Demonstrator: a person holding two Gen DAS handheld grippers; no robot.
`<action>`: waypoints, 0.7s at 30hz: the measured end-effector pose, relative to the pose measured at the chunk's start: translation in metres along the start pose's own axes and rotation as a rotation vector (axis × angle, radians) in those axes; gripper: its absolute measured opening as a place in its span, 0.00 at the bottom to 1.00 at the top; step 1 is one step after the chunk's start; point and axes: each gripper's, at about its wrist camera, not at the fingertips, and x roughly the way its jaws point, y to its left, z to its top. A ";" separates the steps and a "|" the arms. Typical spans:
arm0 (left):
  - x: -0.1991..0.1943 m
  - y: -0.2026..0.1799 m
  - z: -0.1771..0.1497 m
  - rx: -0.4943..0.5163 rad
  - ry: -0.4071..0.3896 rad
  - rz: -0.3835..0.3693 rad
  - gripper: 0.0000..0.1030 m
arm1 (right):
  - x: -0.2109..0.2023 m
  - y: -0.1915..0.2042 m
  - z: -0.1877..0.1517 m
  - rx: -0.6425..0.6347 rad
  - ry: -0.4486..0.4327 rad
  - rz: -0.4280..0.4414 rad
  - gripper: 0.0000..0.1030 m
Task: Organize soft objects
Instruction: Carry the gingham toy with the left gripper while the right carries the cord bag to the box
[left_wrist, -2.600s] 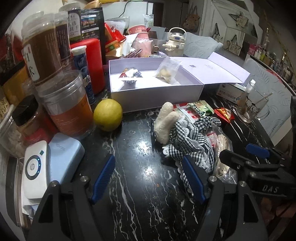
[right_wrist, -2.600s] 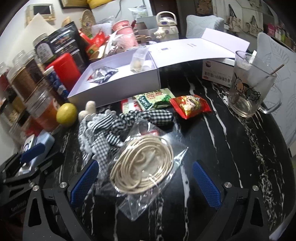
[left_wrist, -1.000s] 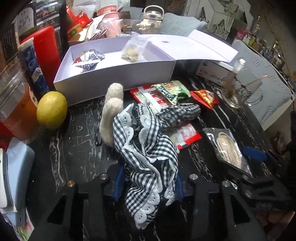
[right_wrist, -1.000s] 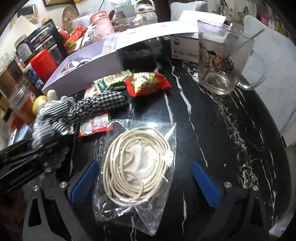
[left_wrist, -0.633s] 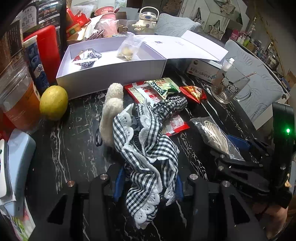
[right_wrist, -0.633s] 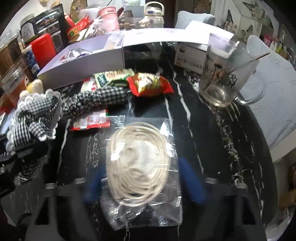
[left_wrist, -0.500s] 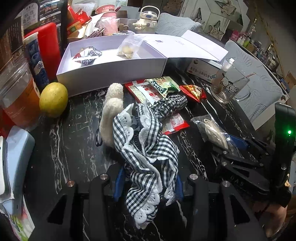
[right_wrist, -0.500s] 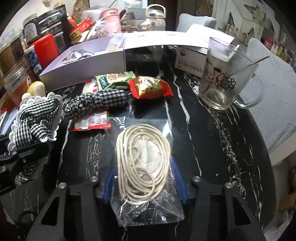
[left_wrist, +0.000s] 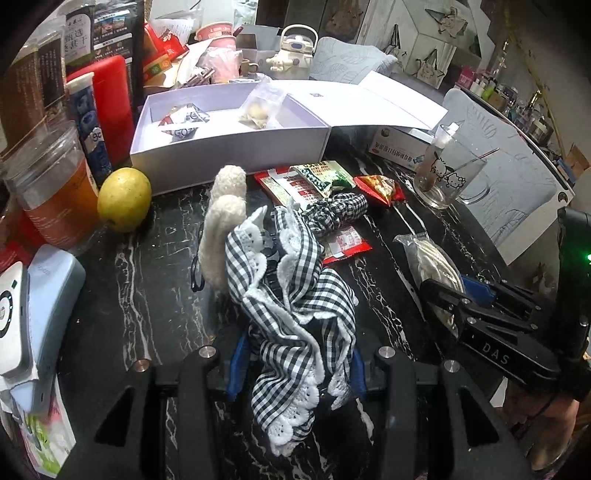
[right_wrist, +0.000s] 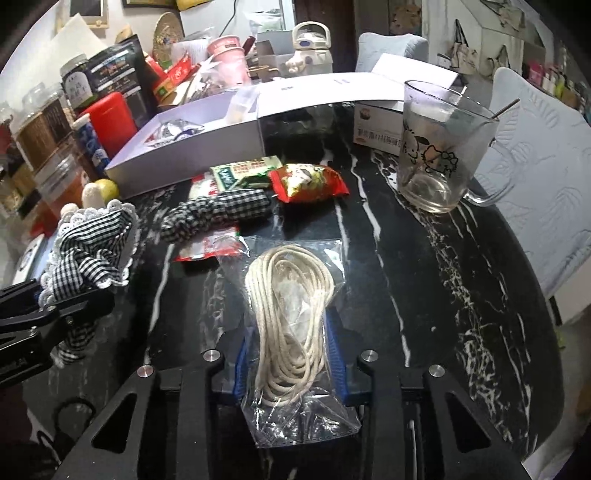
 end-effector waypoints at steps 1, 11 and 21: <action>-0.003 0.000 -0.001 -0.001 -0.006 0.001 0.42 | -0.003 0.001 -0.001 0.004 -0.003 0.016 0.33; -0.034 0.000 -0.010 -0.010 -0.075 0.010 0.42 | -0.027 0.012 -0.005 0.008 -0.046 0.096 0.33; -0.071 0.005 -0.022 -0.029 -0.153 0.034 0.42 | -0.057 0.025 -0.008 -0.032 -0.116 0.158 0.33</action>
